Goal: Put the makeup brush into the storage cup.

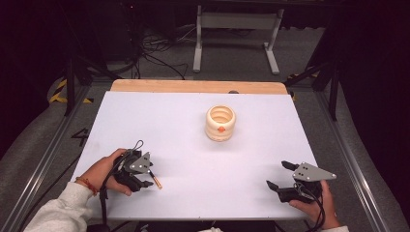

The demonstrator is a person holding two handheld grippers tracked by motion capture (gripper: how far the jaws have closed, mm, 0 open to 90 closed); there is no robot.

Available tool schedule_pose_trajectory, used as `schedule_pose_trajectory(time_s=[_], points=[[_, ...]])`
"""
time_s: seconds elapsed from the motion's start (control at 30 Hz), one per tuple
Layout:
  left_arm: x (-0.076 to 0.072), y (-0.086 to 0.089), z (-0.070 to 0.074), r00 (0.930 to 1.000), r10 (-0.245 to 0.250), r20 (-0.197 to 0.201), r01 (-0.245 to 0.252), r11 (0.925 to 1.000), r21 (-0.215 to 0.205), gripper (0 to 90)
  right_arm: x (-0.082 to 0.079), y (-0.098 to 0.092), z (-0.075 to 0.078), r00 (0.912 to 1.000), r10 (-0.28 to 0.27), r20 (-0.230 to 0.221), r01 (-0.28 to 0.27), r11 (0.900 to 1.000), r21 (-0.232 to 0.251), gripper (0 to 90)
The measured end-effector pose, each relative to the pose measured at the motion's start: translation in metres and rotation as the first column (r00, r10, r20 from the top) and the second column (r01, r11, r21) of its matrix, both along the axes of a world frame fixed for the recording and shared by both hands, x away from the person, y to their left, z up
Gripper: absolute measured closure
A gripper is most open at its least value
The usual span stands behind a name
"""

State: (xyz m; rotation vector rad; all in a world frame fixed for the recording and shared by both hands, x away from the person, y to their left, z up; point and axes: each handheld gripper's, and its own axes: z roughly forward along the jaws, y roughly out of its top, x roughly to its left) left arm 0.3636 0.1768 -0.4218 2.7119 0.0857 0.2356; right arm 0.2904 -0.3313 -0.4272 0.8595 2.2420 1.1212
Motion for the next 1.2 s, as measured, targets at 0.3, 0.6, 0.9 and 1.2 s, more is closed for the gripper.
schedule_pose_trajectory(time_s=[0.3, 0.6, 0.9, 1.2], points=[[0.007, -0.016, -0.010, 0.9969, -0.056, -0.055, 0.059, 0.9965, 0.059, 44.3, 0.001, -0.001, -0.001, 1.0000, 0.001, -0.007, -0.001, 1.000, 0.005, 14.7], [0.011, -0.023, -0.009, 0.9842, -0.118, -0.132, 0.132, 0.9857, 0.105, 63.7, 0.002, -0.001, -0.002, 0.9998, 0.006, -0.017, -0.006, 1.000, 0.001, 14.7], [0.012, -0.037, -0.006, 0.9791, -0.144, -0.143, 0.170, 0.9668, 0.191, 83.5, 0.002, 0.000, -0.003, 0.9996, 0.015, -0.024, -0.015, 1.000, -0.004, 14.6], [0.015, -0.029, 0.002, 0.9932, -0.106, -0.049, 0.112, 0.9830, 0.145, 83.6, 0.002, 0.000, -0.003, 0.9994, 0.022, -0.025, -0.022, 1.000, -0.005, 14.7]])
